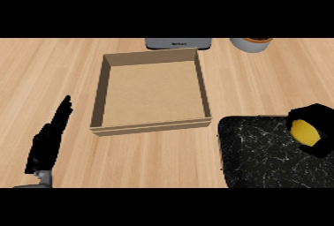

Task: Pick the lemon from the tray and place it in the cardboard box

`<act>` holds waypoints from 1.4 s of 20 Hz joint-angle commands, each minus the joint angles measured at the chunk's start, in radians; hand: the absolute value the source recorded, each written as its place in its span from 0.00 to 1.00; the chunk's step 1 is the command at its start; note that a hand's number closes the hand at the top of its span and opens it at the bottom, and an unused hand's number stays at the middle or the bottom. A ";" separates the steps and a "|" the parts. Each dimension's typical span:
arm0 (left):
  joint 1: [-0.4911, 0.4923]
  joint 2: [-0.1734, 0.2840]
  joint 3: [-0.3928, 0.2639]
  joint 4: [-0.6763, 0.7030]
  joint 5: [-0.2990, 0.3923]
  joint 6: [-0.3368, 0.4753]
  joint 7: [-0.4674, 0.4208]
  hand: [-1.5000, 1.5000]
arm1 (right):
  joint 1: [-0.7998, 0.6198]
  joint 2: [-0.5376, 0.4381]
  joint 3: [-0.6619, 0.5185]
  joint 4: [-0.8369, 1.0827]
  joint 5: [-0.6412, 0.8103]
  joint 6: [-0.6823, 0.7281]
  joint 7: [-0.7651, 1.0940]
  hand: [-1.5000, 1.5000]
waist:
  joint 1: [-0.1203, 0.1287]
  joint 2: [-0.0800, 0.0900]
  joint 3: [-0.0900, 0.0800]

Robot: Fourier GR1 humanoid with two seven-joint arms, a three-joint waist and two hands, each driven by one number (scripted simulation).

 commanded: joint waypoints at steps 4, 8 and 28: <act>-0.075 -0.014 -0.048 0.028 -0.026 -0.019 -0.010 0.50 | -0.322 0.138 0.073 0.103 0.089 -0.050 0.049 1.00 | 0.095 0.029 0.003; -0.108 -0.039 -0.082 0.016 -0.039 -0.016 0.003 0.50 | -0.486 0.173 0.085 0.187 0.119 -0.069 0.036 1.00 | 0.149 0.049 0.005; -0.108 -0.034 -0.034 0.051 -0.031 0.001 0.020 0.50 | -0.863 0.247 -0.169 0.552 -0.176 0.143 -0.391 1.00 | 0.069 0.025 0.002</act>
